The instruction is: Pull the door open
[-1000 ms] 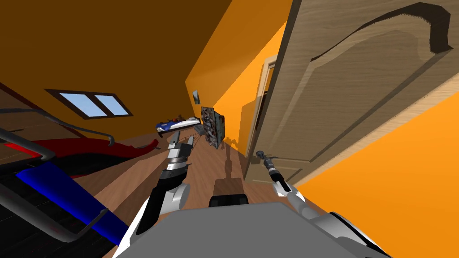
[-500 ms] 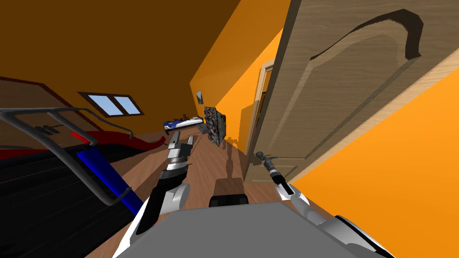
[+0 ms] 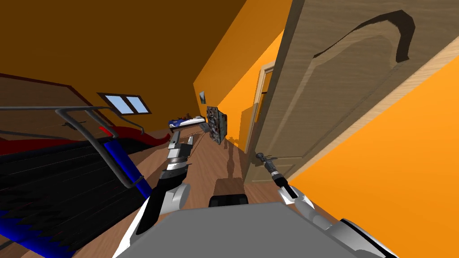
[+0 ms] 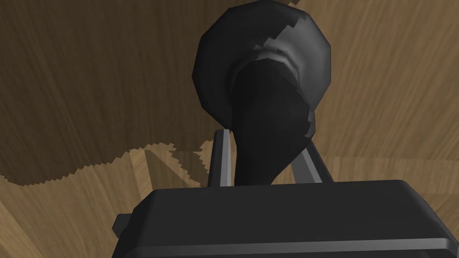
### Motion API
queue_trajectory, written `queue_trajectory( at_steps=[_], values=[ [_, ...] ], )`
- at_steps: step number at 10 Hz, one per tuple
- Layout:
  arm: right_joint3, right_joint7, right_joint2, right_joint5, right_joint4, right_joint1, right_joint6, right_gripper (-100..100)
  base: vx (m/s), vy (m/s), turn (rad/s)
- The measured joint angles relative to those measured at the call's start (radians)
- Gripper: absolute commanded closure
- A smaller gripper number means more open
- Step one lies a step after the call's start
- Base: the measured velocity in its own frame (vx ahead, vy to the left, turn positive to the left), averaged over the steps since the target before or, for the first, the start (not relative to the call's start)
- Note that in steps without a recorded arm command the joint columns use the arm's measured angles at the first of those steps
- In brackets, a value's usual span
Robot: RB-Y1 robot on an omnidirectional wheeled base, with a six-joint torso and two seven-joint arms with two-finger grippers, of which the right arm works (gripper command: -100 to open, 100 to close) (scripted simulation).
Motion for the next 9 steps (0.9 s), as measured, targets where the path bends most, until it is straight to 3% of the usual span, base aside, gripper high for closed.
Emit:
queue_trajectory(
  at_steps=[4, 7, 8, 9],
  values=[
    [0.038, -0.035, -0.034, 0.001, 0.011, 0.029, -0.06, 100, -0.108, -0.039, 0.068],
    [0.071, -0.066, -0.059, 0.004, 0.036, 0.042, -0.122, 100, -0.128, -0.071, 0.082],
    [0.078, -0.073, -0.074, 0.002, 0.01, 0.064, -0.128, 100, -0.06, -0.021, 0.025],
    [0.081, -0.075, -0.073, 0.003, 0.006, 0.067, -0.127, 100, -0.112, -0.034, 0.163]
  ],
)
